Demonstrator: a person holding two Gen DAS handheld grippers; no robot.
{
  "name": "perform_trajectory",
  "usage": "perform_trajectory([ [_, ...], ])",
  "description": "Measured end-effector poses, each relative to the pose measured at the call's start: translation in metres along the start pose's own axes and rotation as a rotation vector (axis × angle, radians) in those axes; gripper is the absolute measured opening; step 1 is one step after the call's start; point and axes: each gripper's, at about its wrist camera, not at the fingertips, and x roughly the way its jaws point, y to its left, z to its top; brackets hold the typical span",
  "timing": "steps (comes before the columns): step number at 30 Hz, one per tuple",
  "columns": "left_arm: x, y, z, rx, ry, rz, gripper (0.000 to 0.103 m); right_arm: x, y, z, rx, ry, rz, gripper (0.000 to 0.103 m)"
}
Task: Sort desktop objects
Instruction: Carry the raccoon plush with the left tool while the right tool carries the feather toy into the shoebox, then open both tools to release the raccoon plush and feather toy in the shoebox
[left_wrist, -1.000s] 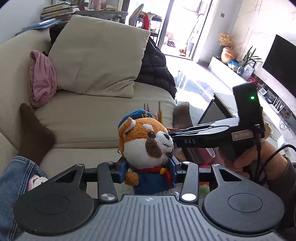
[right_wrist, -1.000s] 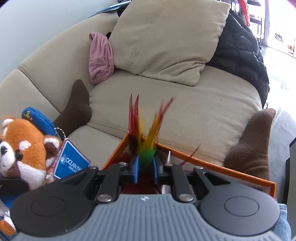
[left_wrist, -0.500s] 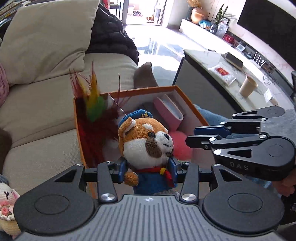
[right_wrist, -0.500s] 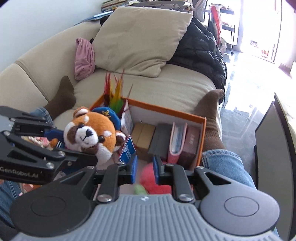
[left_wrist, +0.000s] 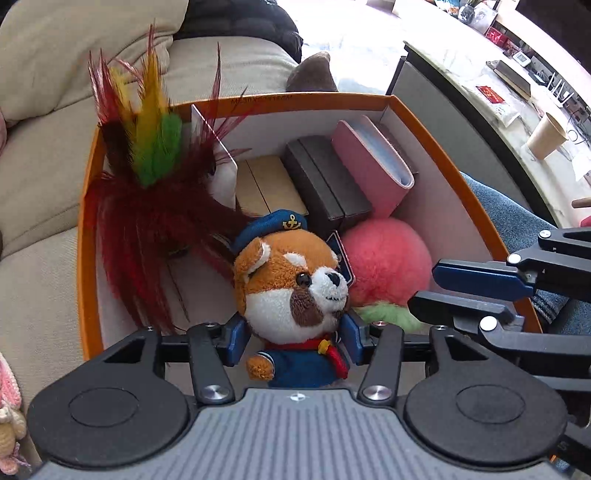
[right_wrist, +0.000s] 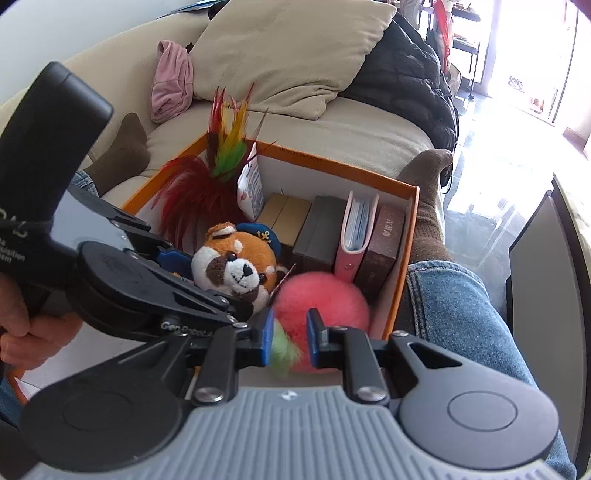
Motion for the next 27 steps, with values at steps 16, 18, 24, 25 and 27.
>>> perform_trajectory([
  [16, -0.049, 0.025, -0.009, -0.006, -0.070, -0.077, 0.045, -0.005, 0.006, 0.008, -0.001, -0.028, 0.001, 0.024],
  [18, -0.064, 0.032, -0.012, -0.017, -0.103, -0.073, 0.040, -0.005, 0.011, 0.010, -0.005, -0.032, 0.023, 0.024],
  [24, -0.106, 0.051, -0.016, -0.080, -0.230, -0.053, 0.040, 0.008, 0.032, 0.025, -0.045, -0.052, 0.077, 0.024],
  [25, -0.112, 0.055, -0.017, -0.095, -0.246, -0.044, 0.040, 0.012, 0.035, 0.028, -0.052, -0.052, 0.086, 0.024],
  [27, -0.121, 0.062, -0.018, -0.125, -0.272, -0.026, 0.040, 0.022, 0.039, 0.032, -0.061, -0.041, 0.079, 0.024],
])
